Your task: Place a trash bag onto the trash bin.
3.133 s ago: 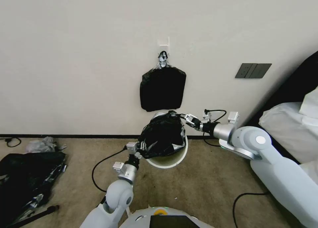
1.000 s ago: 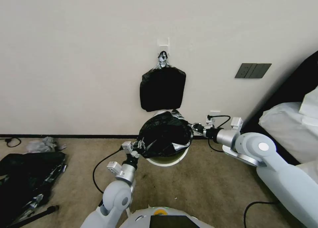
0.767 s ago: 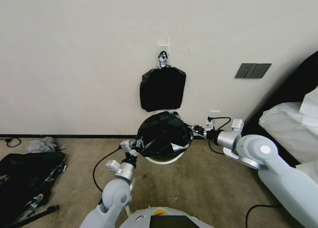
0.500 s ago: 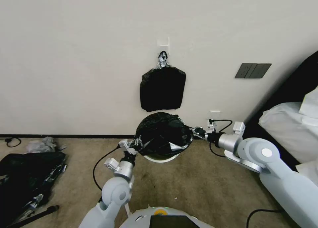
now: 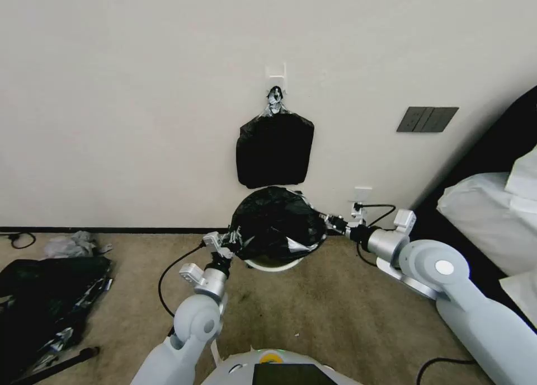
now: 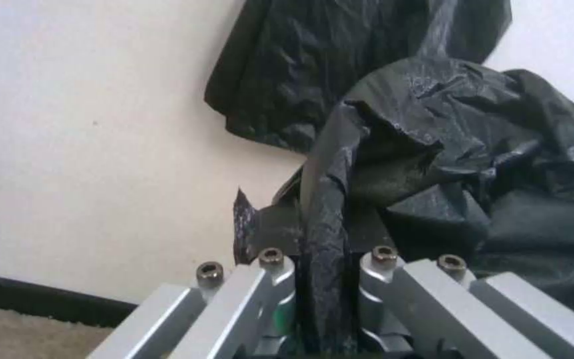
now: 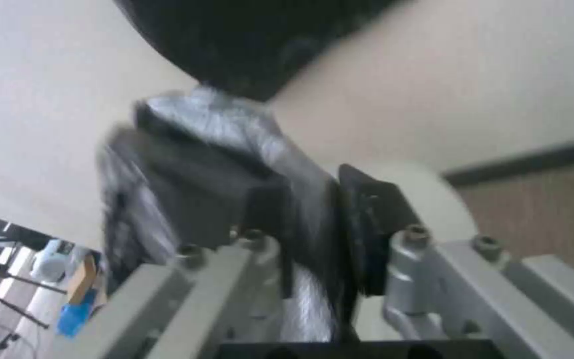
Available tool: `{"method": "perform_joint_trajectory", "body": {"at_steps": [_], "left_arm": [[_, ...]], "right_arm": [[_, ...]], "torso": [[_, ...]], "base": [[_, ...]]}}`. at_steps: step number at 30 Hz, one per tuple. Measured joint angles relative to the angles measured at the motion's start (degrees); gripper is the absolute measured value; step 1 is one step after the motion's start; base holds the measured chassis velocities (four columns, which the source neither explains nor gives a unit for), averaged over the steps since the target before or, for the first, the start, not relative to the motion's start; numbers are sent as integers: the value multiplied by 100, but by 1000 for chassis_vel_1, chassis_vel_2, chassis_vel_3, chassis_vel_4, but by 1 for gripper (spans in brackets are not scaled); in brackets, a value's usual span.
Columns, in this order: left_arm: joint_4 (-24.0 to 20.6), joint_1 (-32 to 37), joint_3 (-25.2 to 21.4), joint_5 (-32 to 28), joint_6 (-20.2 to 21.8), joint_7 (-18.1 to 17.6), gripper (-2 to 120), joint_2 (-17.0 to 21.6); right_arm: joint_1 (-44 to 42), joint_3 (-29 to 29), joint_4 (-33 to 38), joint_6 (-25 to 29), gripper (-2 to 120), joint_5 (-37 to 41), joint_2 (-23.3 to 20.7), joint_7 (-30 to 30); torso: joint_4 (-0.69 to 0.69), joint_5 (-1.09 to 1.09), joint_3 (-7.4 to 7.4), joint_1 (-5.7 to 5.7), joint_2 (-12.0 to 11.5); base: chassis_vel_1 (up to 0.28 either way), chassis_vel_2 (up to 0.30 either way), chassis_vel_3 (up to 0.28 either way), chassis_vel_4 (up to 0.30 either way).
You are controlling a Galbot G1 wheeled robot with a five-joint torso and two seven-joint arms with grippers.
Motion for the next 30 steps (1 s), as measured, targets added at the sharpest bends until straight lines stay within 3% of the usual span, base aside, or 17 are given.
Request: {"method": "perform_joint_trajectory", "body": {"at_steps": [3, 5, 16, 19, 21, 22, 24, 30], "left_arm": [[44, 9, 10, 156, -45, 49, 6, 12], [77, 7, 13, 270, -93, 88, 6, 41], [35, -14, -7, -26, -85, 9, 6, 45], [33, -15, -13, -34, -46, -38, 6, 56], [34, -42, -7, 5, 7, -103, 6, 74], [34, -42, -7, 5, 7, -103, 6, 74], [33, -63, 36, 199, 27, -119, 6, 98], [-10, -66, 119, 630, 46, -120, 6, 181]], "right_arm": [[-15, 83, 2, 24, 28, -247, -59, -217], [-111, 310, 3, 22, 43, -474, -157, -593], [-124, 770, -182, -123, 81, -462, -385, -598], [-178, 862, -138, -90, 89, -601, -402, -833], [-226, 974, 70, -148, 98, -1169, -531, -1756], [-226, 974, 70, -148, 98, -1169, -531, -1756], [-184, 821, 327, -216, 100, -1935, -679, -2482], [-118, 260, 677, -440, 100, -2850, -861, -3419]], "torso": [[0, -1, 0, 0, 0], [-2, -1, 0, 0, 0], [0, 2, 0, 0, 0], [-1, 2, 0, 0, 0], [-3, -3, 0, 0, 0], [-3, -3, 0, 0, 0], [-1, -2, 0, 0, 0], [-1, -2, 0, 0, 0]], "base": [[0, 0, 0, 0], [0, 0, 0, 0], [0, 0, 0, 0], [0, 0, 0, 0], [0, 0, 0, 0], [0, 0, 0, 0], [0, 0, 0, 0], [0, 0, 0, 0]]}}
